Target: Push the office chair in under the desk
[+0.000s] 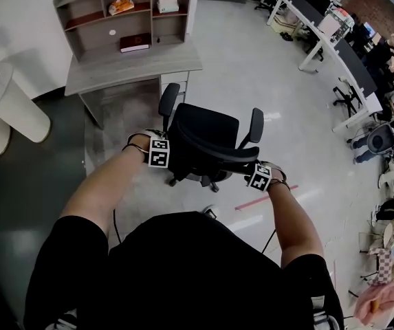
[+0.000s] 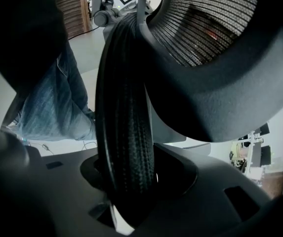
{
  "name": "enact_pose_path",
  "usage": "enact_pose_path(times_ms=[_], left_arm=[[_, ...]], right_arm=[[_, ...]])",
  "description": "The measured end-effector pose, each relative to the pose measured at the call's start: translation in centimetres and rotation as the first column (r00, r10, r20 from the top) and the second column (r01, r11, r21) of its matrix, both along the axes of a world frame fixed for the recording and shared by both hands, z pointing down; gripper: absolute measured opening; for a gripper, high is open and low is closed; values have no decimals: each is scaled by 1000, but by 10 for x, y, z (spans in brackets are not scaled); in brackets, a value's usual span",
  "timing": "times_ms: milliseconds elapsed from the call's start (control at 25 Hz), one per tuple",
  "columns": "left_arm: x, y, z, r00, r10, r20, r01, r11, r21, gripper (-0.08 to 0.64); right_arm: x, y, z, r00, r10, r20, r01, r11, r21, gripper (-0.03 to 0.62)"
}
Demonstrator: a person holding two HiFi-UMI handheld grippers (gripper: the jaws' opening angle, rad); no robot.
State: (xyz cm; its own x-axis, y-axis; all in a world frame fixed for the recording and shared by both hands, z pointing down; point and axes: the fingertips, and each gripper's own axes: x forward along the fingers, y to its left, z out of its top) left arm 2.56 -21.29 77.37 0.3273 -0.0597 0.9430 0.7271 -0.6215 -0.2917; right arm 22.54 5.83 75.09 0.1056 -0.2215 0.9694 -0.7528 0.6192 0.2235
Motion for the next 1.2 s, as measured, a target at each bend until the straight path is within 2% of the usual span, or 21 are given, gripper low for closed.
enact_pose_path(times_ms=[320, 600, 1000, 1200], left_arm=[[-83, -40, 0, 996, -87, 9, 87, 996, 2, 190], [-151, -65, 1, 984, -178, 11, 178, 984, 5, 190], [-245, -90, 0, 951, -310, 17, 310, 951, 1, 190], [-285, -93, 0, 927, -373, 44, 373, 928, 3, 190]], right_arm=[[-58, -60, -1, 996, -86, 0, 86, 996, 22, 184], [-105, -107, -2, 984, -176, 1, 176, 984, 31, 184], [-168, -168, -3, 953, -304, -2, 303, 952, 36, 184], [-192, -192, -3, 931, -364, -3, 364, 930, 49, 183]])
